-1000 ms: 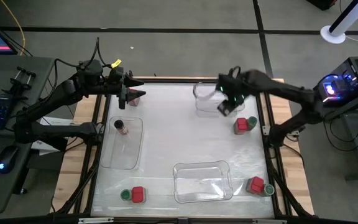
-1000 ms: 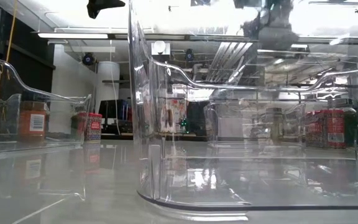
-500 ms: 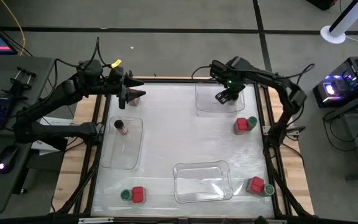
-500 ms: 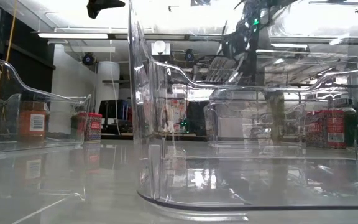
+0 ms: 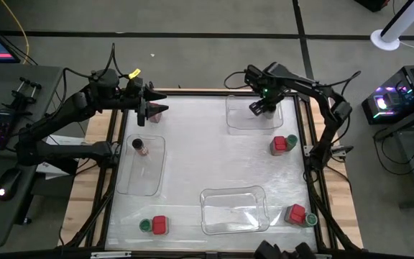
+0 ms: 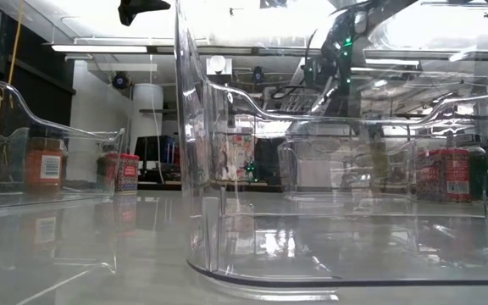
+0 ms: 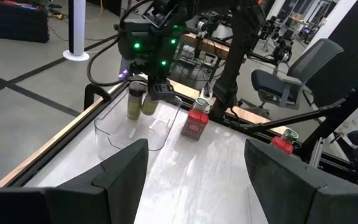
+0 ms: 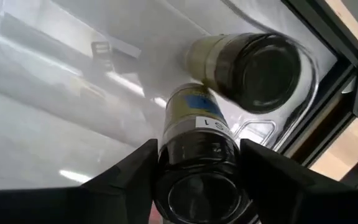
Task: Sort spices by type
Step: Put the black seasoning bottle into the top right transparent bin
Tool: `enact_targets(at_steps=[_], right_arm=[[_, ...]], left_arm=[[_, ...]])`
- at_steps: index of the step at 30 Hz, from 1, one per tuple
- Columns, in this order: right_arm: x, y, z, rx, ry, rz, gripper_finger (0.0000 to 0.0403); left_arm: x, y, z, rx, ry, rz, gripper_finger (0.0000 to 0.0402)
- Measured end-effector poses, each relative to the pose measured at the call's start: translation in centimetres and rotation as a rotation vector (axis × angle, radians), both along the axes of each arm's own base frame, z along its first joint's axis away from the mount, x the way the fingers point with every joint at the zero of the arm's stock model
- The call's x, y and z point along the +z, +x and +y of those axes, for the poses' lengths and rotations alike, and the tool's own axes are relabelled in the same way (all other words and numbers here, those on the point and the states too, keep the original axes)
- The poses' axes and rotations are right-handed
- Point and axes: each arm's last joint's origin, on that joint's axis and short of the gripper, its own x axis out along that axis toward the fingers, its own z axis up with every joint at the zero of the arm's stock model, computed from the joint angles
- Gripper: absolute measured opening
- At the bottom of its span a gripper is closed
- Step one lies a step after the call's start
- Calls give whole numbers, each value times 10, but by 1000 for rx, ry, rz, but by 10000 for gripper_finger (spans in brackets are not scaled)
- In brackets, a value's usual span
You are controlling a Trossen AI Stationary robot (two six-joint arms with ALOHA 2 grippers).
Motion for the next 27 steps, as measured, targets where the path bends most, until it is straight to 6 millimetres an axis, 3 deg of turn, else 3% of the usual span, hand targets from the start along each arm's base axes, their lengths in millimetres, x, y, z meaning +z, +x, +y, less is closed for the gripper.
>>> enact_targets(at_steps=[5, 14, 19, 23, 27], right_arm=[[0, -2, -3, -26, -10, 4, 243], [0, -2, -4, 9, -31, 17, 249], [11, 0, -6, 53, -64, -2, 250], [24, 9, -2, 90, -117, -150, 251], [33, 30, 5, 145, -120, -392, 251]], left_arm=[[0, 0, 0, 0, 0, 0, 255], [0, 0, 0, 0, 1, 0, 255], [0, 0, 0, 0, 0, 1, 255], [-3, -1, -1, 0, -18, 32, 255], [-10, -3, -2, 11, -92, 94, 255]])
